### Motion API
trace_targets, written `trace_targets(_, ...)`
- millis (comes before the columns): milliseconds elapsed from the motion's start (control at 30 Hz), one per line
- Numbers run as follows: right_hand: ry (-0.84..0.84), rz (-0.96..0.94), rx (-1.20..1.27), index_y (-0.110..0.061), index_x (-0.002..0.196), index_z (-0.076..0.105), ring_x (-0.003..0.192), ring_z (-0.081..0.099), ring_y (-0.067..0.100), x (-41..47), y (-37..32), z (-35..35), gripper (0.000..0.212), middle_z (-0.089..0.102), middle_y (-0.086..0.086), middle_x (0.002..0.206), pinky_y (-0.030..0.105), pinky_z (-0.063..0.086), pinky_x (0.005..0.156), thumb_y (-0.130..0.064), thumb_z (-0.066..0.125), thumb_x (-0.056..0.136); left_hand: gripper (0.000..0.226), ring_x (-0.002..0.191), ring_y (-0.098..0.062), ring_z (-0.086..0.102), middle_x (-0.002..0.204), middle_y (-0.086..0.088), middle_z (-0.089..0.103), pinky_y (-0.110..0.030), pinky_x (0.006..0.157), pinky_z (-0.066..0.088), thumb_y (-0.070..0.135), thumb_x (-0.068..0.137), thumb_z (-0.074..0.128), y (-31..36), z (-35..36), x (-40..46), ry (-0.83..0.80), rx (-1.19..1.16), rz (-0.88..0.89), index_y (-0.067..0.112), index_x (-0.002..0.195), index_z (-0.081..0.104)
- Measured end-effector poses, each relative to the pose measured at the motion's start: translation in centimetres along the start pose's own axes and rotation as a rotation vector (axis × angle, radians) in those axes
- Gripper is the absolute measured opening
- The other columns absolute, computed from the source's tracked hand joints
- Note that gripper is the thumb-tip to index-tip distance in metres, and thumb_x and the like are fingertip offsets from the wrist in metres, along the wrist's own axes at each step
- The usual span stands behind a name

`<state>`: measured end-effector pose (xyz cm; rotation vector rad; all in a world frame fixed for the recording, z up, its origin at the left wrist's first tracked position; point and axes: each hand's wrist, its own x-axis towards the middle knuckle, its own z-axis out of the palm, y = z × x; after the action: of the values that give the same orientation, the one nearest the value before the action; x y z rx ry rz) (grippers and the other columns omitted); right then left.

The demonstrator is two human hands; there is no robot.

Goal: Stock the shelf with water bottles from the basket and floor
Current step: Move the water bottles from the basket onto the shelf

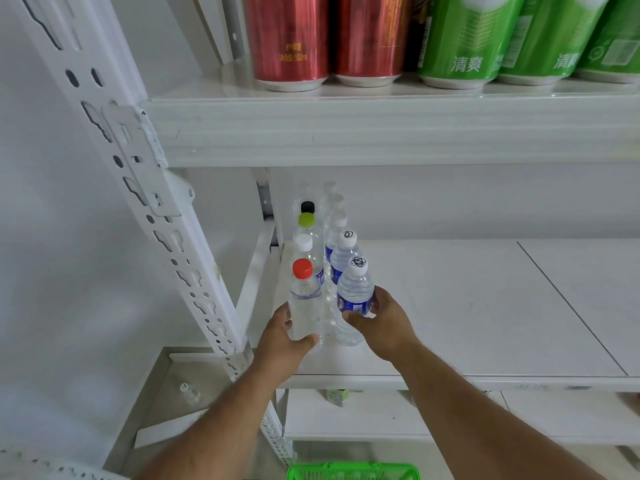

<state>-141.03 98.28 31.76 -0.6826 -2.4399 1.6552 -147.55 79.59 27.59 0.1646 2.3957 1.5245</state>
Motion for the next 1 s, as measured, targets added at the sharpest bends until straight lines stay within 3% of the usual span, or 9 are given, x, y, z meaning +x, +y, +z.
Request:
trace_targets(133,-0.008,0.050,-0.021,-0.024,0.141,0.045,0.126,0.055,0.018,0.1,0.7,0.1,0.069,0.056,-0.006,0.138,0.028,0.046,0.094,-0.030,0.079,0.081,0.078,0.128,-0.012,0.052,0.135,0.010,0.057,-0.045,0.109,0.043,0.031,0.071,0.084,-0.1,-0.1,-0.6,-0.008,0.016,-0.010,0.035,0.138,0.045)
trace_targets(333,-0.017,0.140,-0.115,-0.019,0.154,0.027,0.135,0.047,0.021,-1.2,1.3,-0.3,0.083,0.041,0.001,0.154,0.036,0.043,0.108,-0.035,0.073,0.087,0.077,0.136,-0.013,0.043,0.147,0.007,0.046,-0.033,0.108,0.038,0.028,0.080,0.078,-0.7,-0.1,-2.2,-0.002,0.069,-0.031,0.032,0.145,0.038)
trace_targets(567,-0.019,0.181,-0.232,-0.020,0.155,0.024,0.136,0.046,0.020,-5.2,2.3,-0.3,0.072,0.038,0.001,0.157,0.032,0.039,0.107,-0.034,0.061,0.095,0.086,0.140,-0.018,0.039,0.154,-0.001,0.035,-0.035,0.110,0.039,0.032,0.084,0.073,-1.6,-0.5,-5.4,-0.052,0.198,-0.080,0.025,0.154,0.023)
trace_targets(733,-0.072,0.188,-0.311,-0.020,0.155,0.024,0.137,0.044,0.021,-9.4,2.9,-0.5,0.067,0.038,0.002,0.155,0.033,0.038,0.108,-0.033,0.056,0.098,0.077,0.134,-0.018,0.043,0.150,-0.003,0.037,-0.018,0.098,0.032,0.026,0.088,0.068,-1.7,-0.1,-9.2,-0.091,0.306,-0.039,0.021,0.153,0.027)
trace_targets(900,-0.153,0.080,-0.542,-0.020,0.154,0.028,0.136,0.045,0.024,-13.9,3.0,-1.5,0.064,0.042,0.003,0.153,0.035,0.040,0.108,-0.041,0.052,0.098,0.076,0.142,-0.021,0.035,0.157,-0.001,0.031,-0.035,0.116,0.030,0.033,0.089,0.062,-0.9,0.9,-13.6,-0.134,0.503,0.013,0.020,0.154,0.024)
trace_targets(1000,-0.217,-0.024,-0.693,-0.017,0.152,0.029,0.139,0.039,0.025,-16.9,4.2,-2.4,0.063,0.039,0.004,0.154,0.035,0.034,0.111,-0.044,0.048,0.098,0.076,0.146,-0.022,0.027,0.161,-0.003,0.023,-0.035,0.118,0.026,0.035,0.090,0.060,-0.4,2.2,-16.9,-0.133,0.634,0.061,0.020,0.154,0.022)
